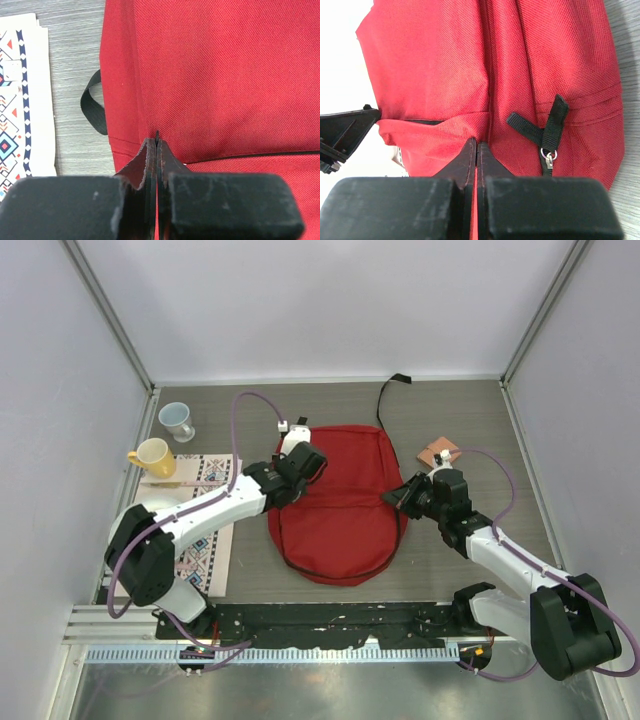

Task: Pack the student bag
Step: Unzip the student bag at the center of the board, then pick up the personal item from the center of the board.

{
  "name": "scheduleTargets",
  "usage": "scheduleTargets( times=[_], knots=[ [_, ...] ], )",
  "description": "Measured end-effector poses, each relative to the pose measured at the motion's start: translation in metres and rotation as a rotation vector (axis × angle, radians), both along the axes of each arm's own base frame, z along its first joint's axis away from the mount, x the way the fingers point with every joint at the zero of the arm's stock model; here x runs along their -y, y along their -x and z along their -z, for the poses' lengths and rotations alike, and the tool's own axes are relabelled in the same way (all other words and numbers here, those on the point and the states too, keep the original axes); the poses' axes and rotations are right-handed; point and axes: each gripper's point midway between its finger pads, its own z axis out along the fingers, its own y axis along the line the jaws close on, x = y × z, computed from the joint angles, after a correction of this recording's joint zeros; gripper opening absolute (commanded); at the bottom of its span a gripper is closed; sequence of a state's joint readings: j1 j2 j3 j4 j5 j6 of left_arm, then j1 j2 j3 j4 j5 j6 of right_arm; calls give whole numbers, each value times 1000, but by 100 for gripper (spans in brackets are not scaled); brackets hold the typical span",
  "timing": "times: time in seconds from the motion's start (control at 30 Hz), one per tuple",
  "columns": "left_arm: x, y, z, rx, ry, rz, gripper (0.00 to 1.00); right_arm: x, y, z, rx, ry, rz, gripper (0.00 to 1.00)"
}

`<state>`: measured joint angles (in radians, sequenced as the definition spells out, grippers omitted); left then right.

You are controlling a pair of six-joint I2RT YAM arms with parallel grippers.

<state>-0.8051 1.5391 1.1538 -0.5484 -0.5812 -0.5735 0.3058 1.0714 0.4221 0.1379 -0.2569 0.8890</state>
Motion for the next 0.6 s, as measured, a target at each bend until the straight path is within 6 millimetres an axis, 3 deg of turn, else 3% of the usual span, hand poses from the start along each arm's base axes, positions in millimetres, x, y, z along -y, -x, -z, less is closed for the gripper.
scheduleTargets(
  times=[0.07, 0.17, 0.2, 0.4, 0.6],
  knots=[
    [0, 2, 3, -7, 7, 6, 1, 0, 0, 0, -1, 2, -1, 1],
    [1, 6, 7, -20, 24, 13, 18, 1, 1, 1, -1, 12, -5, 1],
    [0, 9, 10, -26, 34, 8, 28, 1, 1, 1, -2, 18, -7, 1],
    [-13, 23, 25, -60, 74, -45, 60, 4, -3, -3, 5, 50, -12, 1],
    [-21, 30, 33, -72, 103, -98, 78, 6, -3, -2, 5, 65, -13, 1]
  ],
)
